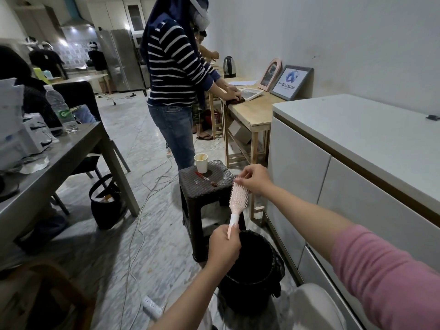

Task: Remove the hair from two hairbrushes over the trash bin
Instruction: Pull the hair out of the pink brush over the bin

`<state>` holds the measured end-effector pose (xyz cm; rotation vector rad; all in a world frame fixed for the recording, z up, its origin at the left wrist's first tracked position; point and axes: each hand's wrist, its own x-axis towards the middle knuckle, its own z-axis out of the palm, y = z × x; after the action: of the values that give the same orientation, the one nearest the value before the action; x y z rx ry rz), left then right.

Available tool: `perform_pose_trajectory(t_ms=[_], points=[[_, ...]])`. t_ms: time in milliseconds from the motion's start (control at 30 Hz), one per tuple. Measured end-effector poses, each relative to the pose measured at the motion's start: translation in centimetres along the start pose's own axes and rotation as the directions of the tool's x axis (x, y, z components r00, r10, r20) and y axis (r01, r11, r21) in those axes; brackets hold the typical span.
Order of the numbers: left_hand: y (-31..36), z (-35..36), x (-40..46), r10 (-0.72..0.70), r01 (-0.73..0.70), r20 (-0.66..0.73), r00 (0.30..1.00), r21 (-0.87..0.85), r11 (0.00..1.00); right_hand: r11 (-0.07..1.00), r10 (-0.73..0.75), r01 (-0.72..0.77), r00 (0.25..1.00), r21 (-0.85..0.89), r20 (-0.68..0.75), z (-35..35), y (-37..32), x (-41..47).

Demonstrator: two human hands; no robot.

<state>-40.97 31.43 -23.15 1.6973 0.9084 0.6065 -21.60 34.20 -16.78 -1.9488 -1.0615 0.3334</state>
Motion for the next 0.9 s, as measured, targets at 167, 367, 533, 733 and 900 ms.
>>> perform_pose_trajectory(t_ms=[167,367,533,733,900], points=[[0.2,0.5,-0.1,-0.006,0.006,-0.019,1.0,0.031,1.0,0.999,-0.007,0.0,0.993,-0.051,-0.12,0.8,-0.1,-0.7],[1.9,0.6,-1.1,-0.138,0.142,0.035,0.99,-0.188,0.972,0.99,0.139,-0.128,0.95,0.057,-0.281,1.5,-0.1,-0.6],[2.5,0.7,-1.4,-0.236,0.263,0.119,0.964,-0.347,0.9,0.751,0.571,-0.405,0.795,0.521,-0.205,2.1,0.4,-0.3],[2.4,0.3,-0.7,-0.335,0.369,0.155,0.93,-0.395,0.842,0.498,0.554,-0.46,0.821,0.735,0.138,1.7,0.9,-1.2],[1.9,0.2,1.2,-0.357,0.392,0.172,0.918,-0.271,0.879,0.607,0.394,-0.46,0.882,0.649,0.257,1.8,2.4,-0.9]])
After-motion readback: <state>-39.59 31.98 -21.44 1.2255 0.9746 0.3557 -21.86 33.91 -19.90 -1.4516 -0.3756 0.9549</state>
